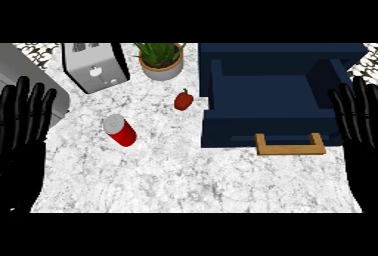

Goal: Pick up the can, place it into the drawer and close the drawer

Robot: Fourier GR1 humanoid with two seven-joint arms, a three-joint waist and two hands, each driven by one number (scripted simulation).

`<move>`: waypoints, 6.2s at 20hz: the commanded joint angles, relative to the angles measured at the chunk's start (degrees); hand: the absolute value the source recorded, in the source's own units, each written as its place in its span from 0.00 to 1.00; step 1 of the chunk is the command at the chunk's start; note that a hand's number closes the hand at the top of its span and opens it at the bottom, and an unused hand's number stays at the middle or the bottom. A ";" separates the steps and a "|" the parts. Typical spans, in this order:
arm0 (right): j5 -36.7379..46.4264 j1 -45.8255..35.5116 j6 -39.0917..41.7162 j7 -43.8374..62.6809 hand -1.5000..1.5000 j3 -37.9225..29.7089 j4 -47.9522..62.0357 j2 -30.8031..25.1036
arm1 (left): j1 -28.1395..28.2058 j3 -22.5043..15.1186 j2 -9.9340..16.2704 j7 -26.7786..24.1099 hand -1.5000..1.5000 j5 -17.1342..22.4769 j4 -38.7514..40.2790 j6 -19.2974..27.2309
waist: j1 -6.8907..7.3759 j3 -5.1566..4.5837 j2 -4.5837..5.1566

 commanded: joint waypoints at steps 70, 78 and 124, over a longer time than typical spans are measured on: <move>-1.79 14.78 9.28 1.93 0.00 -12.22 1.74 3.56 | -9.42 7.17 -1.14 -9.30 0.00 -2.86 50.49 6.27 | 0.47 0.40 0.75; -1.04 14.68 9.66 -0.08 0.00 -12.67 2.99 4.12 | -6.45 8.92 -0.01 -15.11 0.00 -0.14 54.91 3.33 | 0.53 0.40 0.74; -2.75 17.07 9.73 3.78 0.00 -12.38 -4.47 5.42 | -28.33 11.25 0.21 -30.50 1.00 2.88 89.89 3.31 | 0.43 0.40 0.72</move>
